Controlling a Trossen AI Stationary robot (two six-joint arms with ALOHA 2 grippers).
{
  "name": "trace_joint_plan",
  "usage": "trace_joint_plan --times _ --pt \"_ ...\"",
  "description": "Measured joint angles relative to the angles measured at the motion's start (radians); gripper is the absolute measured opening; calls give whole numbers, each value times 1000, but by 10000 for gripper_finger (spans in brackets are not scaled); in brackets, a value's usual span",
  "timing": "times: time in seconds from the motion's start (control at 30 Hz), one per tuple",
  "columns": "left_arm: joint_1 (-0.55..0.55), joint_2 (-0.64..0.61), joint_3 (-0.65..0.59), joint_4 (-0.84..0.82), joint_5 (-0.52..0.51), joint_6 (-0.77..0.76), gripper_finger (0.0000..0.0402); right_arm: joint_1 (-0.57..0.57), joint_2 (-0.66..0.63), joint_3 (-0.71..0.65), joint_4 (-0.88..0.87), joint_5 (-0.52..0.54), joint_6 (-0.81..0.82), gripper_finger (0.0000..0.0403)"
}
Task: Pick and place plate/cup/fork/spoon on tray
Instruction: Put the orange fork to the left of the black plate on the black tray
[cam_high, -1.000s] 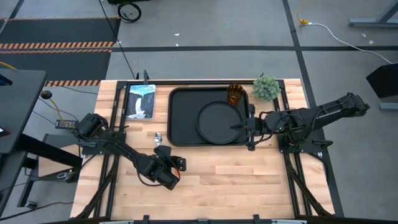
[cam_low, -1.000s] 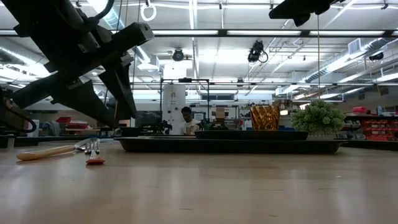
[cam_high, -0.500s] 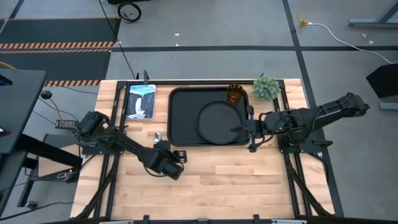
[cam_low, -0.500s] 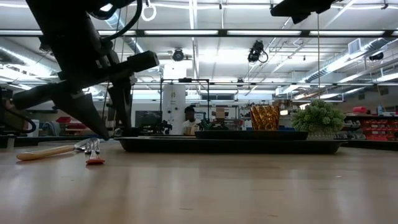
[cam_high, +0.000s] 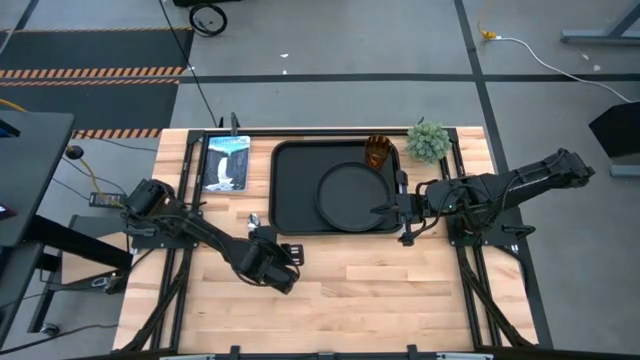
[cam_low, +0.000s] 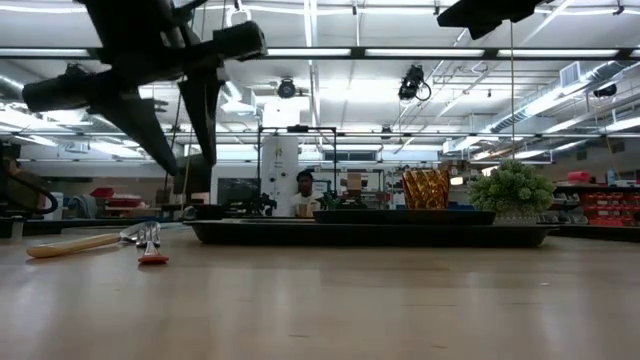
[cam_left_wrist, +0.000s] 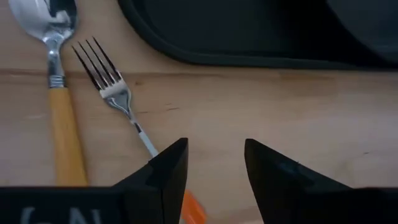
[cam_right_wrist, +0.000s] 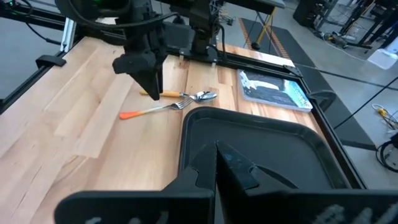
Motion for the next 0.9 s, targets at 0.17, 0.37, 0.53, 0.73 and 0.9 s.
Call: trace_joint_plan --times 0.17,0.37,0.53,0.73,0.9 --pt "0 73 86 -127 59 -17 158 0 0 0 0 -1 23 9" --pt "1 143 143 -217 99 -22 143 0 0 0 15 -1 24 9" --pt "1 144 139 -214 76 -49 142 0 0 0 22 -2 24 9" --pt "1 144 139 -213 98 -97 142 0 0 0 22 -4 24 9" --pt "1 146 133 -194 121 -121 142 0 0 0 22 -18 18 9"
